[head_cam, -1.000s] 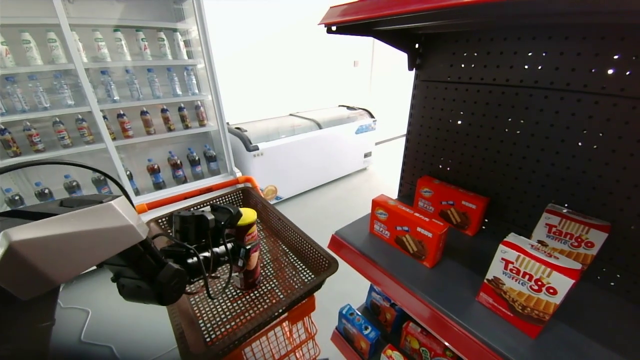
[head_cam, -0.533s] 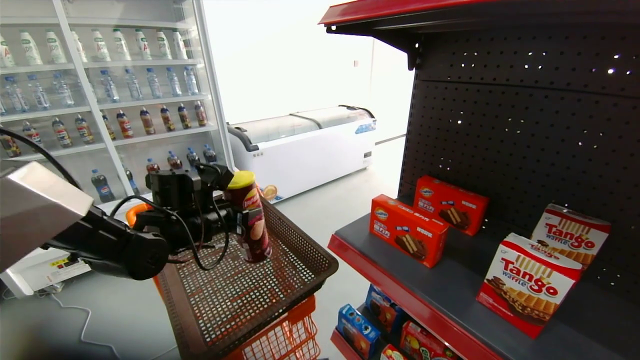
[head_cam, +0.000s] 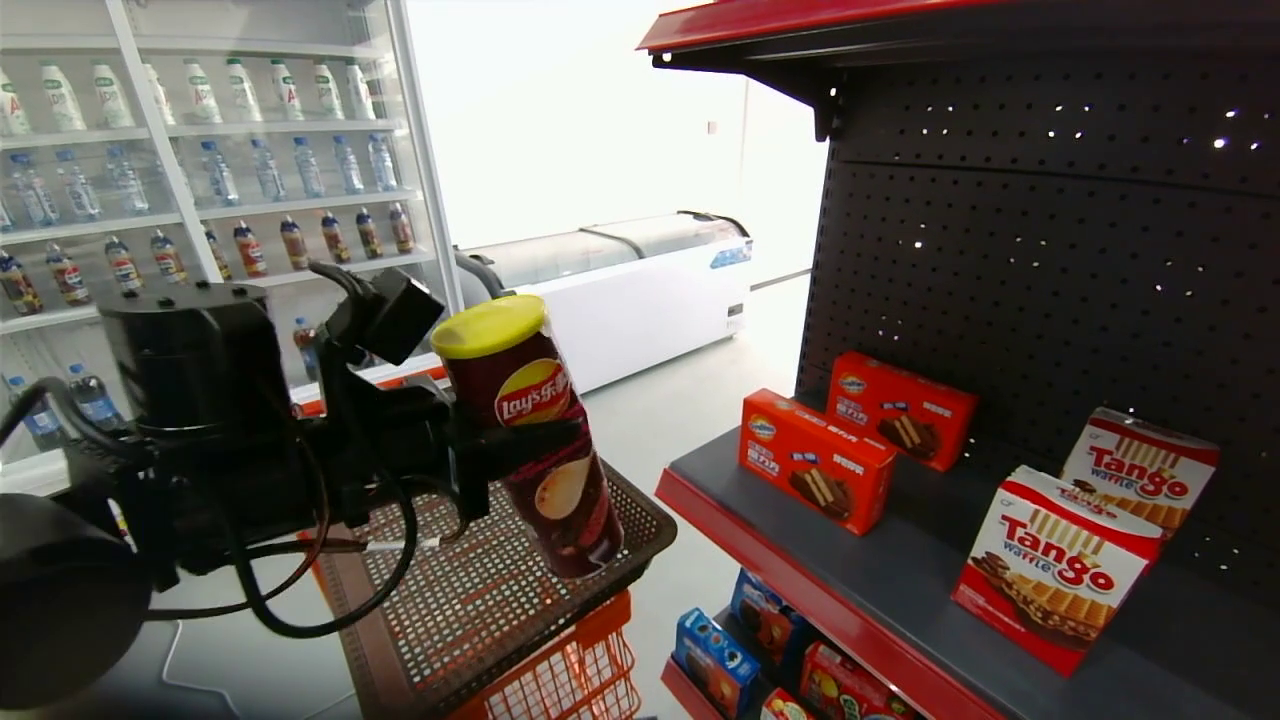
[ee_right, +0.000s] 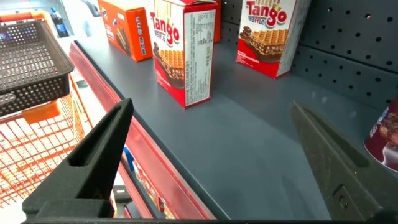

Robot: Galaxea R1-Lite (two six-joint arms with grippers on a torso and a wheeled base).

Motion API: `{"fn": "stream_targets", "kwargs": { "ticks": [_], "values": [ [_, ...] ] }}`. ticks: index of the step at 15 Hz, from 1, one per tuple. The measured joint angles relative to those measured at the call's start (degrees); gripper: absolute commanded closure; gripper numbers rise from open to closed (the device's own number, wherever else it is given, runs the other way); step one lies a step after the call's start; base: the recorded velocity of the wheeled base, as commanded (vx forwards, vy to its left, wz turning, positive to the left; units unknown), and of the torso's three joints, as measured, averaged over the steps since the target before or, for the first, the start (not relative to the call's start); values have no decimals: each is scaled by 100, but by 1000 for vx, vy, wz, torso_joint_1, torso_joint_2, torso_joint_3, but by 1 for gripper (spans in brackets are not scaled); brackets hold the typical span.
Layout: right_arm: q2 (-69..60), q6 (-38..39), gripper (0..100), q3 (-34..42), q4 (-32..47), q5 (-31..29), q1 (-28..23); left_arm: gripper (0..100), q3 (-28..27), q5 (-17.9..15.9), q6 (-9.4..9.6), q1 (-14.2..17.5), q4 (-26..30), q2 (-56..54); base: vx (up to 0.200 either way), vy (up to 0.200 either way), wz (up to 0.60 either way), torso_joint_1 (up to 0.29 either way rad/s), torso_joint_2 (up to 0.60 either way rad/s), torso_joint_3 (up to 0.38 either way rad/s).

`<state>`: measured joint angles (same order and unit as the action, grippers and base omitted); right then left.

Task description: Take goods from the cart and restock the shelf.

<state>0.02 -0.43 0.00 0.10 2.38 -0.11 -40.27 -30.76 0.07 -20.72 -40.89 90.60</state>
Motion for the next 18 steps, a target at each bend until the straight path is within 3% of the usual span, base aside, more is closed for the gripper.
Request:
{"fn": "stream_targets", "kwargs": {
  "ticks": [4, 6, 7, 10, 15, 18],
  "values": [
    [0, 0, 0, 0, -2, 5, 4, 100, 79, -468, 15, -243, -11, -369, 0, 0, 0, 0, 0, 0],
    [0, 0, 0, 0, -2, 5, 4, 100, 85, -1095, 22, -267, -2, -430, 0, 0, 0, 0, 0, 0],
    [0, 0, 0, 0, 1, 5, 4, 100, 91, -1221, 22, -322, 0, -450, 0, 0, 0, 0, 0, 0],
    [0, 0, 0, 0, 1, 5, 6, 100, 68, -1389, 4, -505, 6, -485, 0, 0, 0, 0, 0, 0],
    [0, 0, 0, 0, 9, 7, 11, 100, 195, -1976, 2, -584, 9, -573, 0, 0, 0, 0, 0, 0],
    [0, 0, 0, 0, 6, 7, 11, 100, 391, -2055, 2, -816, 11, -592, 0, 0, 0, 0, 0, 0]
  ]
}}
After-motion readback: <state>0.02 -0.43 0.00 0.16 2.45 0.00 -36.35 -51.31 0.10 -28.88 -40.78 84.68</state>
